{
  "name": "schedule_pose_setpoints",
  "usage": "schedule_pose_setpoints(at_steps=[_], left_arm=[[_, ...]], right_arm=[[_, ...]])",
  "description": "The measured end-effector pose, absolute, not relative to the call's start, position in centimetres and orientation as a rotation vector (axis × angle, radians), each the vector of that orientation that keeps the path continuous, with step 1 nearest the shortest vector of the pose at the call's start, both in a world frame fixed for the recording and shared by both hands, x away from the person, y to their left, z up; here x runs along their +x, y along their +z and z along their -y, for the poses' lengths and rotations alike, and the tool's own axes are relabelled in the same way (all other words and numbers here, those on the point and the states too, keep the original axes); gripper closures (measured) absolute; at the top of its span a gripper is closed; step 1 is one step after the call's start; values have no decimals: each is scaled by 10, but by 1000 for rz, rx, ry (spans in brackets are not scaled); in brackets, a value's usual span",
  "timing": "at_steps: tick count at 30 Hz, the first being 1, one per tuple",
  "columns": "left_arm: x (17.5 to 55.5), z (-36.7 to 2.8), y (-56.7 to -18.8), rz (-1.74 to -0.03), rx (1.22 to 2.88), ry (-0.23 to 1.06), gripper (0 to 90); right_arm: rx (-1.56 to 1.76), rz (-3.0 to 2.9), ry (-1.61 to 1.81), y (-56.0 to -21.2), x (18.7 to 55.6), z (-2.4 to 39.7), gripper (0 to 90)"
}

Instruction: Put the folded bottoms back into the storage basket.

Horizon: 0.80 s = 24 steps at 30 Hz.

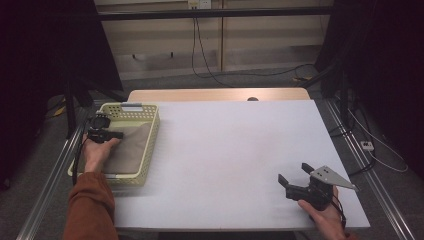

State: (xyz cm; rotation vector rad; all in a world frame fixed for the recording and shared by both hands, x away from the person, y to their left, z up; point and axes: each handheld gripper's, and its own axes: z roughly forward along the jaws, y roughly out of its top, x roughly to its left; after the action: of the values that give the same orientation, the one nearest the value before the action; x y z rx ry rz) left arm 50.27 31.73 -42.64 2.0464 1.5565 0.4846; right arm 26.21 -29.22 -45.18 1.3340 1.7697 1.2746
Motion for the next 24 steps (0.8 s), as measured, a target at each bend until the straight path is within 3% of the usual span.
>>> schedule_pose_setpoints(at_steps=[18, 24], left_arm=[[488, -317, -407, -1426, 1980, 570, 434], [483, -315, -401, -1380, 1925, 629, 263]], right_arm=[[1337, -1772, 1290, -453, 265, 292, 58], [1335, -1777, 1286, -453, 266, 292, 58]])
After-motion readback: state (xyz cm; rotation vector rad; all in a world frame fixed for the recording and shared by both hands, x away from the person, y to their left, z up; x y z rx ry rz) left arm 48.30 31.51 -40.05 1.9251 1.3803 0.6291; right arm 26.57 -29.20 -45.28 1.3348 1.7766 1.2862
